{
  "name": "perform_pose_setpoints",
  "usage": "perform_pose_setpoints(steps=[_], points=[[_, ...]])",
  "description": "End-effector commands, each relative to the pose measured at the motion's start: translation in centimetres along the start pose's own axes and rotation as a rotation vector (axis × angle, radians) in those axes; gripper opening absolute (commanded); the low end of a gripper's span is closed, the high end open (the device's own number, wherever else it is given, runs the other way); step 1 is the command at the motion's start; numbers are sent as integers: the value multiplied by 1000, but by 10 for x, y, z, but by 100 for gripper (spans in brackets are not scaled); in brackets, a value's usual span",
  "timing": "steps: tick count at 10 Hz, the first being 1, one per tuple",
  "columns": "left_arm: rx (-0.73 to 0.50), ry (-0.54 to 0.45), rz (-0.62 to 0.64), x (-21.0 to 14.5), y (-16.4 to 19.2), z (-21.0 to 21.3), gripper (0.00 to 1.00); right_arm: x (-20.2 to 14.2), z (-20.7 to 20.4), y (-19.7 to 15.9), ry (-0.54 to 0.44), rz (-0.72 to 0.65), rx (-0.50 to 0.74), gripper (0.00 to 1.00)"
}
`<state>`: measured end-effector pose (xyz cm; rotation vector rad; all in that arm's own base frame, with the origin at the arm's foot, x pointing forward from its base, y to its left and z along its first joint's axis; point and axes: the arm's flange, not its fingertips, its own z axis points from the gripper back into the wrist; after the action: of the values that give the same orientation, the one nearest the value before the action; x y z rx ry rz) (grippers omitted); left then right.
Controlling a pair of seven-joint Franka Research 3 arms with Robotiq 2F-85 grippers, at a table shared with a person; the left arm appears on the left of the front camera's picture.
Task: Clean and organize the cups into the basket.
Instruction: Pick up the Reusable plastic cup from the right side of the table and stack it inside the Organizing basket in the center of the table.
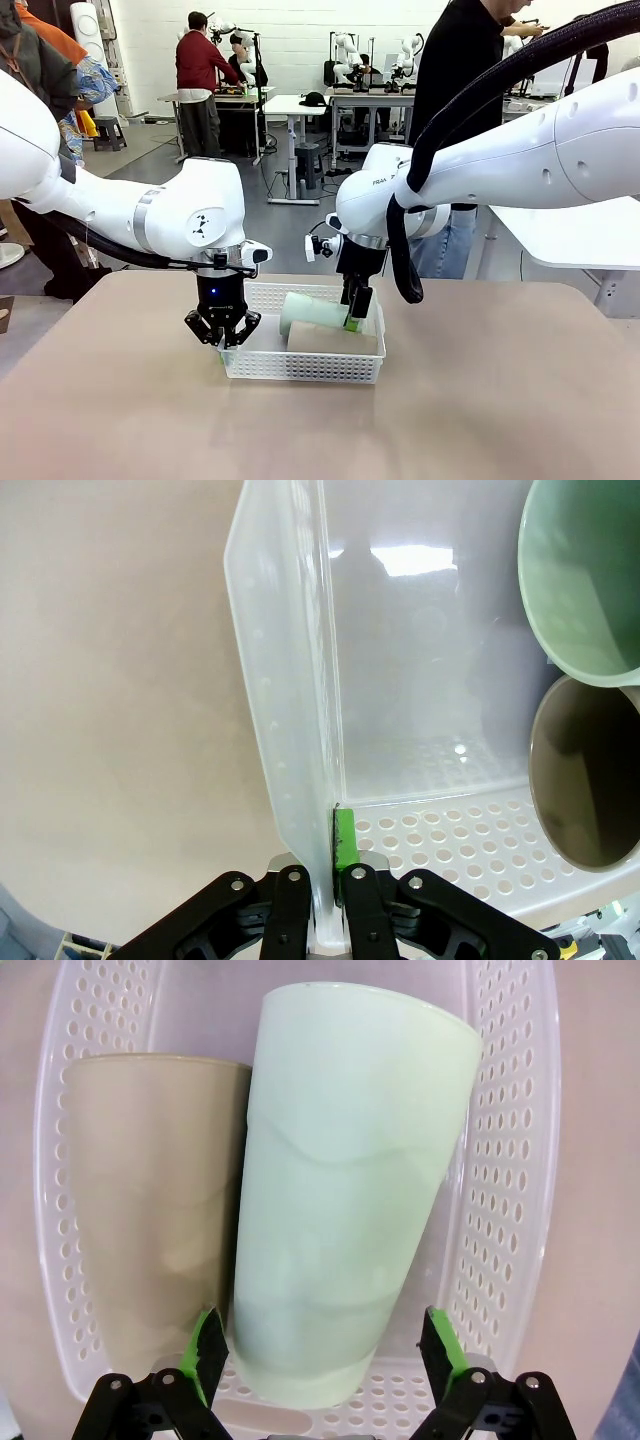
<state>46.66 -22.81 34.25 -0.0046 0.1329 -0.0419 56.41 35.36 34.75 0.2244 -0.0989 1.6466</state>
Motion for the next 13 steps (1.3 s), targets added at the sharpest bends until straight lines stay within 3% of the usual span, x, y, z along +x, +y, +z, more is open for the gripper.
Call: perform_pose_setpoints(steps=[1,2,3,4,6,9,10,13], points=[[5,4,-2,-1,1,-3,0,0,5,2,14,-14,-10,100],[5,4,-2,-1,1,-3,0,-2,12,6,2,-10,-32,100],[5,4,-2,-1,1,-3,0,-14,31,14,-52,43,-131,100],[5,4,-2,-1,1,-3,0,-36,57,22,-162,37,-165,100],[5,4,-2,-1,1,-3,0,-99,97,45,-356,12,-213,100],[5,4,-2,-1,1,-3,0,-223,145,94,-775,34,-231,100],[5,4,-2,-1,1,-3,0,-252,151,109,-855,53,-184,100],[5,4,-2,-1,1,-3,0,-325,157,138,-991,38,-218,100]])
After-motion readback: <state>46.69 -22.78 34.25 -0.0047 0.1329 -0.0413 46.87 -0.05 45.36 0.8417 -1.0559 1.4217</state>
